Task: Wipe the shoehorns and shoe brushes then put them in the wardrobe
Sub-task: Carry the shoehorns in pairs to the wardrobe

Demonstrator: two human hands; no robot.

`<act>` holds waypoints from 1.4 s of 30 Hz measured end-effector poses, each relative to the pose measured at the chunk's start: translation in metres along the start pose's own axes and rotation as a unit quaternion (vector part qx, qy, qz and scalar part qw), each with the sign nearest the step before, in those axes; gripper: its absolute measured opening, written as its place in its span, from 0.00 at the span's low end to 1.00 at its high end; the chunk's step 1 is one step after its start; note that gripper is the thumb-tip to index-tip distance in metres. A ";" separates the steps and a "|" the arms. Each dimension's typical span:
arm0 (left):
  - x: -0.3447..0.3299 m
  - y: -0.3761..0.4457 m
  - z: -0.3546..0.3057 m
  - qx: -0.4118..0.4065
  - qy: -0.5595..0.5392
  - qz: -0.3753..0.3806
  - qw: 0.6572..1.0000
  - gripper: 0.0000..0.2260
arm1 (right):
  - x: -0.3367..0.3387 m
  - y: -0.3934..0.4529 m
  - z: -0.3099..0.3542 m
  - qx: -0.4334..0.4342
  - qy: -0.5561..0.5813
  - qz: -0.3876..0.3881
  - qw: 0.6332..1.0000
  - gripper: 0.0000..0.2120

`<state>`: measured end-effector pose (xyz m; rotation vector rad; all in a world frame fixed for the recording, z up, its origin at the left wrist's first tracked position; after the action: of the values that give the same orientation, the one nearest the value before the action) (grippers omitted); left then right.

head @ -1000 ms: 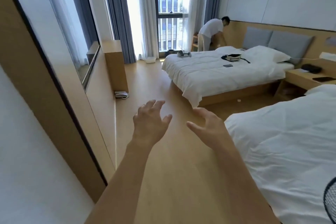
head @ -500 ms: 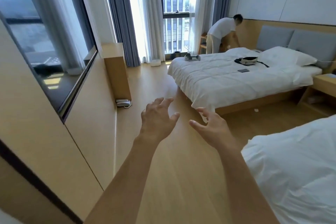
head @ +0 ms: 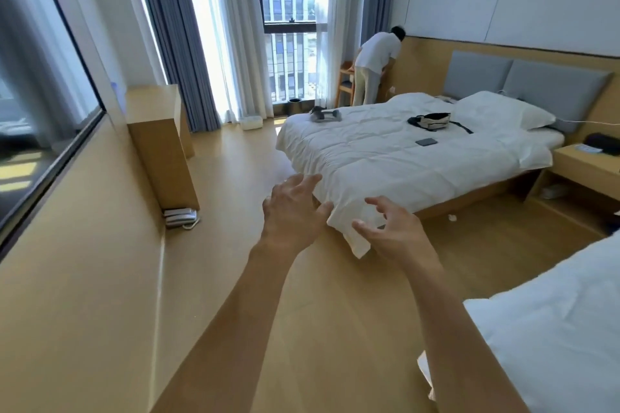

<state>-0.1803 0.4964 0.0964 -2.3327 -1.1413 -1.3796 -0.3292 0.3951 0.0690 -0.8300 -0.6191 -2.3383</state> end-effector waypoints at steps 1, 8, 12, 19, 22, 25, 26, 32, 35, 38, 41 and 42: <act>-0.011 0.019 -0.005 -0.013 -0.003 0.009 1.000 0.24 | 0.003 0.015 -0.009 -0.007 -0.006 -0.009 1.000 0.27; -0.085 0.172 -0.057 -0.113 -0.017 0.078 0.990 0.25 | 0.037 0.128 -0.069 -0.077 -0.051 -0.101 0.991 0.26; -0.121 0.256 -0.108 -0.179 -0.002 0.109 0.978 0.25 | 0.064 0.187 -0.099 -0.126 -0.067 -0.153 0.978 0.27; -0.199 0.348 -0.197 -0.280 0.005 0.144 0.949 0.25 | 0.103 0.253 -0.161 -0.203 -0.124 -0.235 0.942 0.28; -0.239 0.373 -0.229 -0.306 -0.002 0.173 0.936 0.25 | 0.119 0.271 -0.197 -0.247 -0.136 -0.246 0.927 0.28; -0.280 0.400 -0.260 -0.322 -0.003 0.198 0.926 0.24 | 0.136 0.292 -0.239 -0.276 -0.142 -0.255 0.916 0.29; -0.293 0.409 -0.270 -0.321 0.000 0.205 0.924 0.24 | 0.142 0.301 -0.253 -0.281 -0.143 -0.257 0.914 0.29; -0.370 0.469 -0.333 -0.326 0.027 0.222 0.919 0.24 | 0.188 0.359 -0.340 -0.293 -0.133 -0.274 0.906 0.29; -0.410 0.508 -0.373 -0.317 0.042 0.235 0.918 0.24 | 0.222 0.395 -0.385 -0.303 -0.123 -0.267 0.907 0.29; -0.446 0.543 -0.419 -0.314 0.048 0.239 0.918 0.24 | 0.256 0.428 -0.425 -0.310 -0.125 -0.259 0.906 0.28; -0.481 0.567 -0.461 -0.323 0.038 0.246 0.913 0.24 | 0.287 0.454 -0.462 -0.322 -0.131 -0.259 0.901 0.28; -0.493 0.574 -0.472 -0.324 0.036 0.248 0.912 0.24 | 0.296 0.462 -0.474 -0.326 -0.132 -0.258 0.900 0.28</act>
<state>-0.2196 -0.3941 0.0674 -2.6714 -0.0040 -1.7806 -0.4136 -0.3242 0.0430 -1.4406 -0.1369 -3.0086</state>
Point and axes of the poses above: each hand's wrist, its own y-axis towards the middle knuckle, its own x-axis out of the back of the hand, z = x × y, the point moved 4 cm from there along y, towards the middle knuckle, and after that the axes turned 10 degrees about x, right-handed, at the moved point
